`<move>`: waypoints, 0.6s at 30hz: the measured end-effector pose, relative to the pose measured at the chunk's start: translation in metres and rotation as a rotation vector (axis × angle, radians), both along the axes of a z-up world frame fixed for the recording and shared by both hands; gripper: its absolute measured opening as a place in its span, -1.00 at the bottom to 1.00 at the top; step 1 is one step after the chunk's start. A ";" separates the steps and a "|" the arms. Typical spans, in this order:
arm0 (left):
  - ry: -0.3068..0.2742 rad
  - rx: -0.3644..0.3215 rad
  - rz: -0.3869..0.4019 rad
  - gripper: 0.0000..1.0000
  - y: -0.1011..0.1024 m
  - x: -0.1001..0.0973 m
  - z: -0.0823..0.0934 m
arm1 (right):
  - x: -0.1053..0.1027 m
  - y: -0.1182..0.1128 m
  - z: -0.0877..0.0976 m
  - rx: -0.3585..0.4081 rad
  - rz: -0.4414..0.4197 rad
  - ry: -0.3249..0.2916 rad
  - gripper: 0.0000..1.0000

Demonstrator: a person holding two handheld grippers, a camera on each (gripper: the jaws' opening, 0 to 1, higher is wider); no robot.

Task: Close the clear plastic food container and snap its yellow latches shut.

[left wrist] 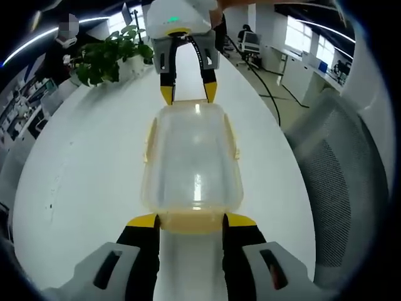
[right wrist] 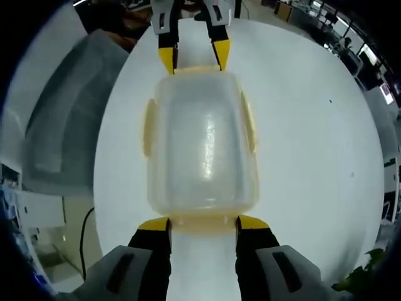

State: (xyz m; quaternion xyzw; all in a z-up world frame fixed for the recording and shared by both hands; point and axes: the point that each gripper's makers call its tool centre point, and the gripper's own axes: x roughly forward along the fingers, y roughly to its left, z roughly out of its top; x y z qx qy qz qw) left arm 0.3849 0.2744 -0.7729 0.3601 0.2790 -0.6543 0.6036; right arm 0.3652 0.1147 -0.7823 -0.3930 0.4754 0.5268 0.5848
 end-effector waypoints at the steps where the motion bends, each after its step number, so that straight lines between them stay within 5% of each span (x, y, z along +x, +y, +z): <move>1: 0.003 -0.001 0.001 -0.25 0.000 0.000 0.000 | 0.000 0.000 0.000 0.000 0.000 0.000 -0.23; 18: -0.004 -0.003 0.011 -0.24 0.002 -0.004 0.001 | 0.000 0.001 0.001 -0.010 0.022 -0.009 -0.23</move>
